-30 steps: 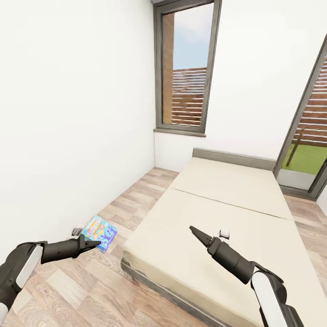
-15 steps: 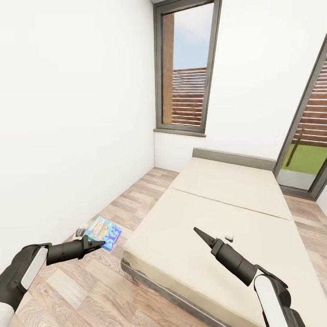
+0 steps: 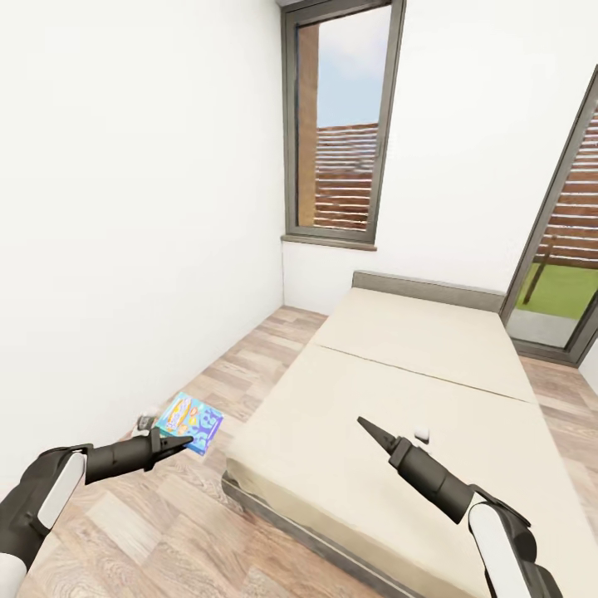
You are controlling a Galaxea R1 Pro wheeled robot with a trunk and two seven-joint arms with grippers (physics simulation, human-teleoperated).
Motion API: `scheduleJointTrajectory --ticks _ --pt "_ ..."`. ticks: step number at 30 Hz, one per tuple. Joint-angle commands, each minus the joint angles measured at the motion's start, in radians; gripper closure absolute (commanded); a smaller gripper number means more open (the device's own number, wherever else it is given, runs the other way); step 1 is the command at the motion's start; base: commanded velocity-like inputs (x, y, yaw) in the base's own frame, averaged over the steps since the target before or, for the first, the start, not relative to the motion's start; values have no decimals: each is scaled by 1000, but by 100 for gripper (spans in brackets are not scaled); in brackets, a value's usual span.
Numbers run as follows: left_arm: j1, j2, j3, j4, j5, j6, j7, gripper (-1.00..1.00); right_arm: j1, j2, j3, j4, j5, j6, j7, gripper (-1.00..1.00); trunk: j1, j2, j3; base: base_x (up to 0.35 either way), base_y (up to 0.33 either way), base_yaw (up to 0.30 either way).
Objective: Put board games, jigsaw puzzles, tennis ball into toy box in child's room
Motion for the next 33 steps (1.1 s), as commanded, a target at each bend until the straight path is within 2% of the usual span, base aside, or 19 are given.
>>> scheduleJointTrajectory --ticks 1,22,33 --pt "-1 0 1 1 -6 1 -4 100 -1 1 -2 0 -2 7 2 -100 0 0 -1 0 181 0" --pt "-1 1 1 1 -6 0 -5 100 -1 2 -2 0 2 7 0 -100 0 0 -1 0 116 3" --pt "-1 1 1 1 -6 -1 -6 100 -1 2 -1 -2 2 8 0 -100 0 0 -1 0 105 225"
